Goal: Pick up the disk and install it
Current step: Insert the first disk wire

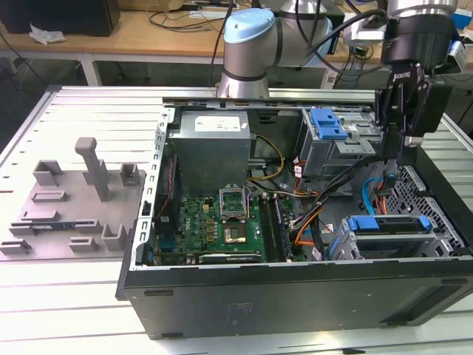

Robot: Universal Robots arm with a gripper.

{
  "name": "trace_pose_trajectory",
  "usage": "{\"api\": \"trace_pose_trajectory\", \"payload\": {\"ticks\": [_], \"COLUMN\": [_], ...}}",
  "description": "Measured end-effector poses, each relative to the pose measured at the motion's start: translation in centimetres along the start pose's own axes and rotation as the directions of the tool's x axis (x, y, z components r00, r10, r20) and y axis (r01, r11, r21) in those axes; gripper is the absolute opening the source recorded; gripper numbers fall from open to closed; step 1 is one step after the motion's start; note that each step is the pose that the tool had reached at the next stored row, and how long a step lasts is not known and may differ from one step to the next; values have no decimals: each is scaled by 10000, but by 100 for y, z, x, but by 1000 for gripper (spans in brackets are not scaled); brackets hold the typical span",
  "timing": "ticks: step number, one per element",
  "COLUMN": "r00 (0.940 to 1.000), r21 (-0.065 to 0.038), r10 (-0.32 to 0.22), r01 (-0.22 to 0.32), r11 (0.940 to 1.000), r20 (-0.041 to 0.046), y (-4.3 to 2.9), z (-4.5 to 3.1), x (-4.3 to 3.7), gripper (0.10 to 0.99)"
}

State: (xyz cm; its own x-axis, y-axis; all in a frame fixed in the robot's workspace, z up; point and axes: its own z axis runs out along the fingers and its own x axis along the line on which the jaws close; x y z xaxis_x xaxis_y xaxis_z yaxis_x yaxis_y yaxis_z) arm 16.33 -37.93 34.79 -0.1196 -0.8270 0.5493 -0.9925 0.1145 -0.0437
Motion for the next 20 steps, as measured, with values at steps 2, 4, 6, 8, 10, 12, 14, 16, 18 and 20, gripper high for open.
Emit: {"api": "trace_pose_trajectory", "payload": {"ticks": [2,4,6,8,10,12,14,16,18,20], "r00": [10000,9999,9997,9994,9993,9983,9981,9980,9980,9979], "r21": [7,19,49,78,110,197,275,311,324,325], "r10": [-1,5,17,34,57,104,170,214,241,257], "r01": [1,-5,-16,-31,-52,-92,-154,-196,-222,-238], "r11": [10000,10000,10000,10000,9999,9998,9995,9993,9992,9992], "r20": [-49,-114,-249,-341,-376,-569,-588,-587,-589,-587], "y": [-1,-3,-10,-21,-23,-11,-6,0,6,13], "z": [12,26,48,58,59,118,177,190,194,195], "x": [-9,-19,-40,-59,-75,-207,-231,-239,-241,-243], "gripper": [545,533,392,392,392,392,392,392,392,392]}}
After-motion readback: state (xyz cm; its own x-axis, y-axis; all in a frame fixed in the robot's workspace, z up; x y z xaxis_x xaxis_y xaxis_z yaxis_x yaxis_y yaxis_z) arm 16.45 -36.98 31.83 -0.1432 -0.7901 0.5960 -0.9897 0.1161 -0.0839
